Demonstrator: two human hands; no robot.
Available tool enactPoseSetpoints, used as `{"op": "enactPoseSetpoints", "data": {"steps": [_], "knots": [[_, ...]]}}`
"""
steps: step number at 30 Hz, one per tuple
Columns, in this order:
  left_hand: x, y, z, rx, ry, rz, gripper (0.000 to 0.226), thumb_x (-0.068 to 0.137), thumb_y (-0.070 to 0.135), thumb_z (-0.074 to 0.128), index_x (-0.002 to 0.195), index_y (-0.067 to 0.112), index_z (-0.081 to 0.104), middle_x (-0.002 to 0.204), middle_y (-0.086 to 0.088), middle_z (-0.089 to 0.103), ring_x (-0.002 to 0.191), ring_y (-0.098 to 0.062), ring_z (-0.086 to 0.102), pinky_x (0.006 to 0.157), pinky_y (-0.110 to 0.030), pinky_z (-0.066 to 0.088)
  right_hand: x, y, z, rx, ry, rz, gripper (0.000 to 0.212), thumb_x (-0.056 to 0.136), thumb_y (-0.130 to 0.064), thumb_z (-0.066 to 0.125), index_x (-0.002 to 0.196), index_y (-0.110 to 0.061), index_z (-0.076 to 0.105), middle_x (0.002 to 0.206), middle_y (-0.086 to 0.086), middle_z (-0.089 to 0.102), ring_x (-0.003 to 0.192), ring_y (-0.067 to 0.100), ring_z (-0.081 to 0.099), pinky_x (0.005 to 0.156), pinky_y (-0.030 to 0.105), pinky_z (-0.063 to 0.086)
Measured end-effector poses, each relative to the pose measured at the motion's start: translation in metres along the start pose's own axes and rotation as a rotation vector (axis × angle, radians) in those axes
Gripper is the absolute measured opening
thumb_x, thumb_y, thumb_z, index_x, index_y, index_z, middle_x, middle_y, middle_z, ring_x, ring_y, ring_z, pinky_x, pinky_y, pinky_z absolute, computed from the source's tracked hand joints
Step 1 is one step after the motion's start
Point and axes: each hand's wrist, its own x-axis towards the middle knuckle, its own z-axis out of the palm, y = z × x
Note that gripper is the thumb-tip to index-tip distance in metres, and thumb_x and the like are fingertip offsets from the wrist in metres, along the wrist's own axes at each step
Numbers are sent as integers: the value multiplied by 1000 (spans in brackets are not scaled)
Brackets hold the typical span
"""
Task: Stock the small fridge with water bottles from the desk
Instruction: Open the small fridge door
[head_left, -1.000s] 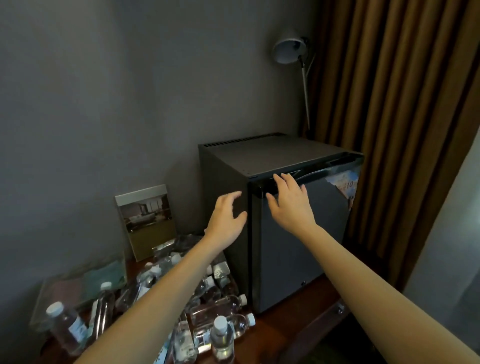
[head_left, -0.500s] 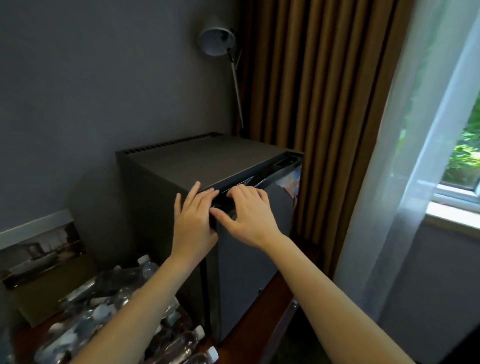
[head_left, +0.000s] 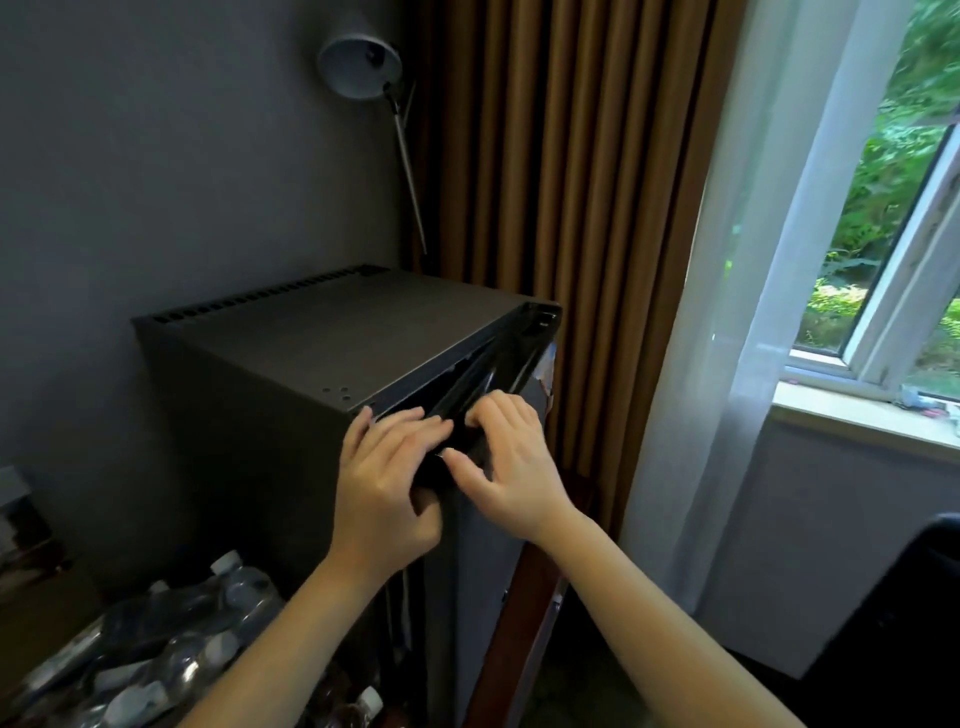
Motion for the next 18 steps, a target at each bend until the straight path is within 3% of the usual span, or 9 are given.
{"op": "enactPoseSetpoints", "data": {"steps": [3,7,10,12,15,18], "knots": [[1,34,18,-170,-106,117,51,63,18,51,113,16,61,112,-1,65,118,-14,50,113,-38,24,-36,26,-27,164,141,41,44,87,-56,38,90,-14,52,92,-1,49,91,14,48,82,33,41],[17,83,59,-392,-297,234,57,67,23,55,125,19,55,126,-4,56,125,-18,44,109,-31,27,-71,62,-83,431,270,190,22,82,-39,40,89,-29,58,103,-12,60,107,13,55,92,26,41],[35,108,100,-371,-424,342,56,81,30,53,136,22,44,140,-7,45,132,-20,35,111,-28,20,-89,96,-124,655,355,310,25,78,-34,44,85,-28,67,108,0,67,116,27,55,101,36,41],[49,116,126,-302,-464,364,58,86,36,47,141,21,37,146,-8,39,134,-21,32,112,-29,17,-95,116,-149,798,422,410,26,77,-28,45,82,-16,68,107,6,68,111,29,58,97,37,45],[73,118,155,-274,-602,233,69,91,35,48,148,24,11,155,-2,19,142,-17,19,117,-33,14,-94,142,-180,710,592,585,34,81,-22,38,87,-5,66,94,4,72,97,19,64,86,24,49],[101,113,185,-41,-711,214,72,95,34,46,148,29,-1,158,1,0,145,-17,1,118,-37,3,-97,165,-194,320,800,795,29,93,-24,40,93,-14,67,87,-3,67,92,18,60,85,29,45]]}}
